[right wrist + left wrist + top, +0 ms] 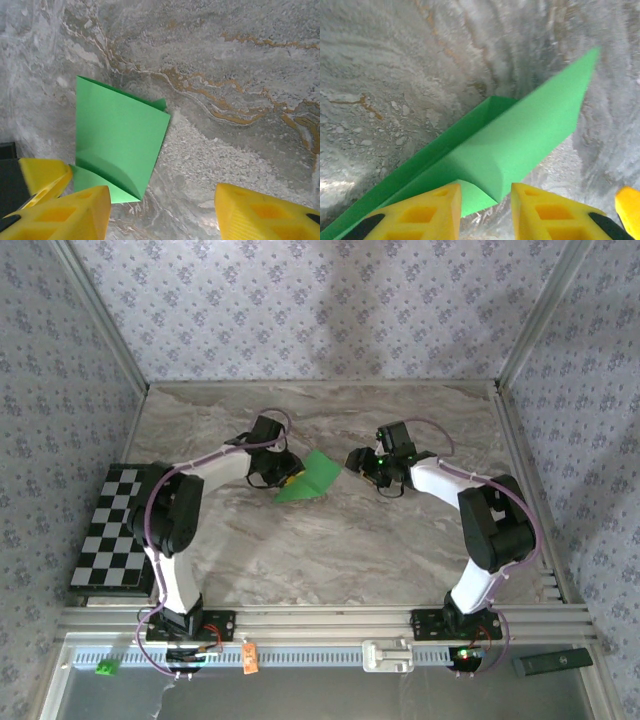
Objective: Fold a paper plane with a square sheet of paper (pick it up from the middle)
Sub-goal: Fold the wing for the fifth time at the center of the table.
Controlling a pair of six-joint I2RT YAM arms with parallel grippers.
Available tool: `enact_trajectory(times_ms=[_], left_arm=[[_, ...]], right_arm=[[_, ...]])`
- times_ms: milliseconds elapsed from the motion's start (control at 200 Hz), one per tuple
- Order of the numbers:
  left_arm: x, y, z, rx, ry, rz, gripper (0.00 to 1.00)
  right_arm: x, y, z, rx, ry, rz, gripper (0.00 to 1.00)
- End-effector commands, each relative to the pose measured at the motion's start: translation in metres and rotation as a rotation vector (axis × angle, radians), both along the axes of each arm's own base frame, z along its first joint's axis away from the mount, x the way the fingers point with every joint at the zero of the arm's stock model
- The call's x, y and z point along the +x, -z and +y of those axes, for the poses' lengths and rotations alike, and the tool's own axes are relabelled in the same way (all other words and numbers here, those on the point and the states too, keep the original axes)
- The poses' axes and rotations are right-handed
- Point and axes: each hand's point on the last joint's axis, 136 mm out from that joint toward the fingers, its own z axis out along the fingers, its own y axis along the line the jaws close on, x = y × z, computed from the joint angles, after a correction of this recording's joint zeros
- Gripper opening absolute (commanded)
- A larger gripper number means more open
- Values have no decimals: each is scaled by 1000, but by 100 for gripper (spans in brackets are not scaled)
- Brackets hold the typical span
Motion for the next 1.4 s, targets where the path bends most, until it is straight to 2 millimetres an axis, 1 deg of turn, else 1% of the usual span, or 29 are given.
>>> enact_trajectory(times_ms=[0,70,235,340,425,520,680,750,880,975,1159,1394], left_arm=[[-16,14,12,53,38,41,28],[-18,23,13,61,48,58,24],[-14,35,19,92,37,70,18],[-19,48,21,98,17,105,16],[-23,58,25,94,-34,140,14],[-24,59,24,53,-109,155,14],[-30,59,15,14,-195,184,12],[-34,62,16,30,-228,195,12],[-37,63,17,11,-285,207,11],[-38,62,19,21,-292,207,10],[-41,64,21,32,-292,215,10],[-42,66,20,28,-289,222,10]], right_arm=[[-4,7,6,22,14,24,58],[-5,9,10,27,12,33,58],[-9,13,21,41,3,49,58],[-12,16,28,47,0,63,58],[-13,20,31,57,14,79,58],[-16,26,36,64,37,98,57],[-18,32,47,88,73,123,56],[-21,38,47,83,100,148,55],[-23,43,54,88,114,171,52],[-24,45,61,86,108,190,48],[-25,54,72,80,107,232,44],[-24,55,83,89,85,242,38]])
